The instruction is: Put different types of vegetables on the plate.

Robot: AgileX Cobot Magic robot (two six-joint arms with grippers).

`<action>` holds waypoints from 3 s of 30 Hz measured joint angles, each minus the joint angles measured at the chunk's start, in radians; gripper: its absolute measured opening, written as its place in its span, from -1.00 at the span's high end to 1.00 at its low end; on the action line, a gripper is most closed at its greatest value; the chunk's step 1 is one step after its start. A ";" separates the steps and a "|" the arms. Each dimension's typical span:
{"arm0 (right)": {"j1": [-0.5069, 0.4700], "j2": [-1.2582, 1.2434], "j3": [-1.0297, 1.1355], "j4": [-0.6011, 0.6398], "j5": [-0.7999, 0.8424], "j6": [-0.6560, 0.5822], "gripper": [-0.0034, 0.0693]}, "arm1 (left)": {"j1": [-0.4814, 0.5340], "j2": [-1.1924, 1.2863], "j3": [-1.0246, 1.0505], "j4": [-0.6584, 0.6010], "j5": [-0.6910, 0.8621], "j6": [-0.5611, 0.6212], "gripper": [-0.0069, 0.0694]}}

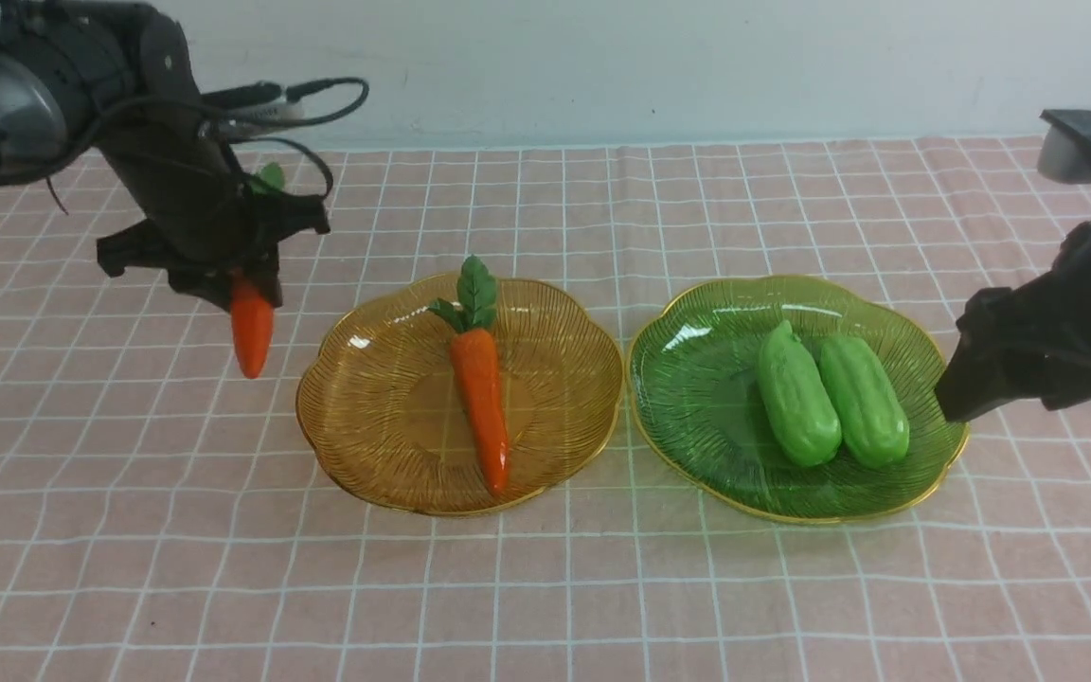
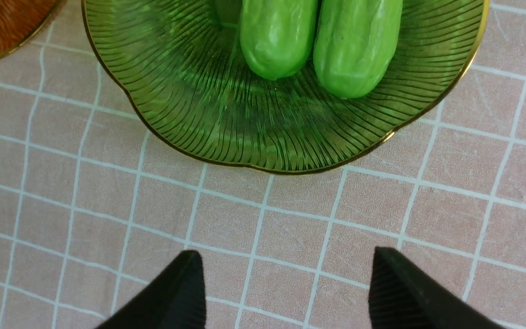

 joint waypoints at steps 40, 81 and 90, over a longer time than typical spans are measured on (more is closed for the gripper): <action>0.000 -1.300 0.978 0.041 -0.949 -0.101 0.95 | -0.090 0.082 -0.169 0.017 0.092 0.057 0.83; -0.139 -1.471 1.269 -0.166 -0.833 -0.037 0.95 | -0.181 -1.267 0.856 0.100 0.042 0.190 0.83; -0.139 -1.471 1.269 -0.166 -0.833 -0.029 0.95 | -0.181 -1.498 1.351 0.075 -0.670 0.086 0.83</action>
